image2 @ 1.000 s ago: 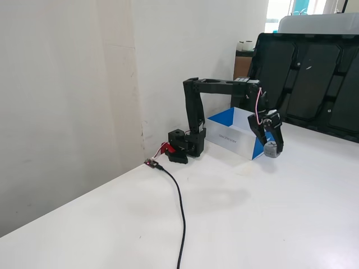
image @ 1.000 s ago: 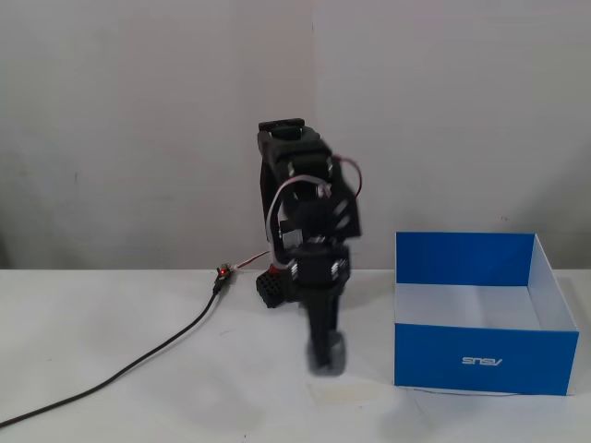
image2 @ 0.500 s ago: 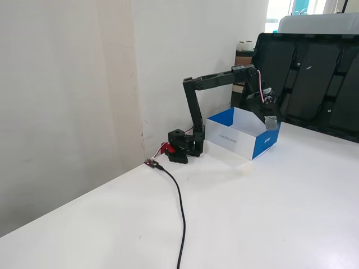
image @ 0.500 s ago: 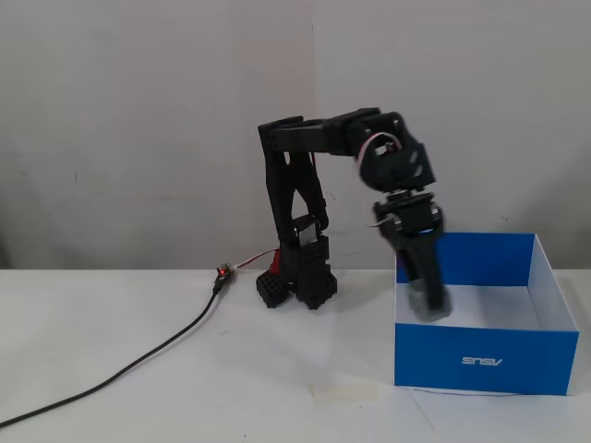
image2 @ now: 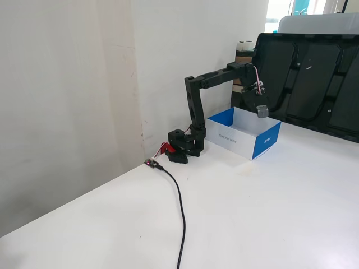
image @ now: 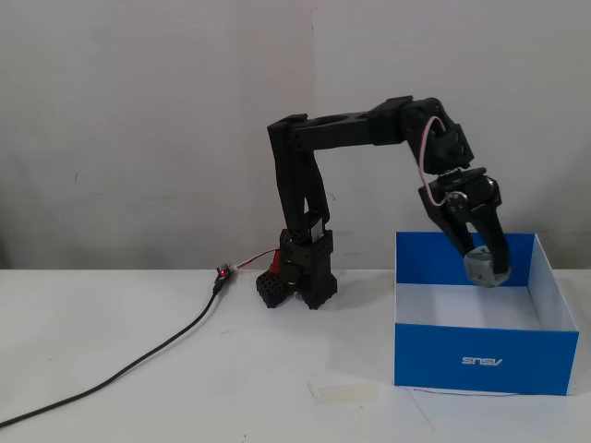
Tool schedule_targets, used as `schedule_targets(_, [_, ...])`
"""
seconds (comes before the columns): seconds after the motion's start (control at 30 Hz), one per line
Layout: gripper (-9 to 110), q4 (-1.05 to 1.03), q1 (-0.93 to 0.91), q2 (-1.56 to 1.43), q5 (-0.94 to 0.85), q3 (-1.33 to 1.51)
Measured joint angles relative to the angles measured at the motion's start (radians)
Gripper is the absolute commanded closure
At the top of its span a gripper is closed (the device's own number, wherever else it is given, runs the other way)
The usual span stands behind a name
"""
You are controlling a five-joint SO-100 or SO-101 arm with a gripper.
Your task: Pick the gray block and keep it in the box.
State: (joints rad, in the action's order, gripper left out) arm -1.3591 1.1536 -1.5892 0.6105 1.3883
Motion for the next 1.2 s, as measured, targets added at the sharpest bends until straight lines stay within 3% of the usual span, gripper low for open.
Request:
schedule_targets(0.7, [88,-0.058,0.167,0.066,0.034,0.0])
schedule_targets(1.0, [72,-0.091,0.166,0.066,0.058,0.0])
schedule_targets(1.2, [79,-0.106,0.166,0.066,0.064,0.0])
